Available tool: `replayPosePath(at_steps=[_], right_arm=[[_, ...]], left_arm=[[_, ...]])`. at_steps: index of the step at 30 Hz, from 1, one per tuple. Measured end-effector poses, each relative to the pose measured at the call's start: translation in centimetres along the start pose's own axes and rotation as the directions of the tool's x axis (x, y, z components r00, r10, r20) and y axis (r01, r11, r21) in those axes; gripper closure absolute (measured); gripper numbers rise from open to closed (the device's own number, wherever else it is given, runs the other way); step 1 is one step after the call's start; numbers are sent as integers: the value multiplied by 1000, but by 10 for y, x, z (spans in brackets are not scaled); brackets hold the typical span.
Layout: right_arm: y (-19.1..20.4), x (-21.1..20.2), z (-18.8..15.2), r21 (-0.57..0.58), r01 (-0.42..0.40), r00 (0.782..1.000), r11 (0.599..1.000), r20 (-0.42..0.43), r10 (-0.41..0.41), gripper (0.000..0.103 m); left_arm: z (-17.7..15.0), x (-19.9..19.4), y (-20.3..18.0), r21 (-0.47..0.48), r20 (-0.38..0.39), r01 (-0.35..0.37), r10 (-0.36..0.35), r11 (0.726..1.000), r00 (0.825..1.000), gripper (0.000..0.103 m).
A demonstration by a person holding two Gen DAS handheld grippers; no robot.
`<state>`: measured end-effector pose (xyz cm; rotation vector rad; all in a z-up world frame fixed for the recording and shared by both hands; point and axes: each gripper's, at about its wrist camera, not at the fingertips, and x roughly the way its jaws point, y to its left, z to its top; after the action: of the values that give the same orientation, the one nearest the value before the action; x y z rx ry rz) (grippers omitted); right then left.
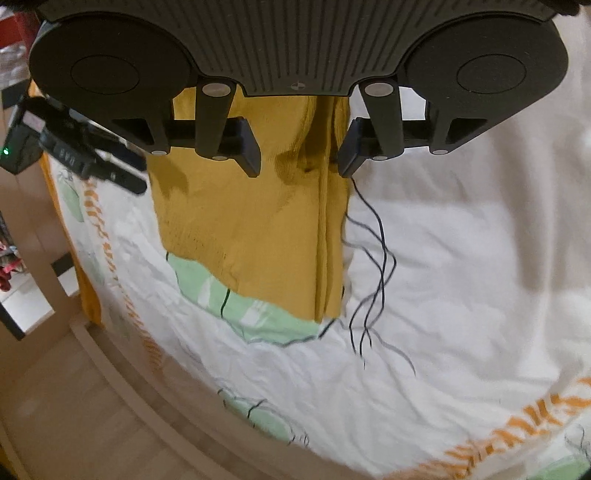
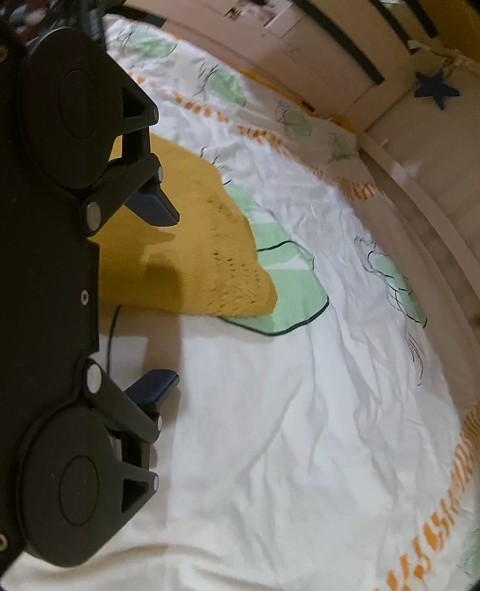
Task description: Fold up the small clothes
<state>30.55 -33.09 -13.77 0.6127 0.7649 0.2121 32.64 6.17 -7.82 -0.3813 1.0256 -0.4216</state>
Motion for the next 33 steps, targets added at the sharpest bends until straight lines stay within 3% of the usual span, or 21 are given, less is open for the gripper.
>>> replayPosePath(at_steps=[1, 4, 10, 13, 21, 26, 33], right_arm=[[-2, 3, 2, 12, -14, 1000, 1000, 1, 14, 16], [-5, 11, 6, 41, -57, 998, 998, -2, 58, 13], [-4, 22, 9, 30, -108, 994, 994, -22, 109, 4], [-2, 25, 9, 17, -123, 992, 992, -31, 124, 2], [-2, 38, 15, 18, -190, 980, 982, -47, 191, 0], [-1, 53, 19, 28, -271, 959, 962, -85, 272, 0], [5, 66, 22, 11, -302, 949, 953, -92, 302, 0]], left_arm=[[-1, 2, 2, -9, -10, 1, -1, 1000, 1000, 56], [-6, 2, 7, -21, -30, -13, 12, 1000, 999, 35], [-15, 6, 12, -35, -79, -20, 17, 999, 997, 30], [-16, 12, 9, -30, -96, -1, -2, 1000, 995, 19], [-21, 33, -8, -36, -154, 96, -101, 995, 983, 13], [-20, 42, -14, -35, -159, 120, -124, 992, 979, 8], [-19, 50, -15, -81, -147, 188, -198, 979, 969, 8]])
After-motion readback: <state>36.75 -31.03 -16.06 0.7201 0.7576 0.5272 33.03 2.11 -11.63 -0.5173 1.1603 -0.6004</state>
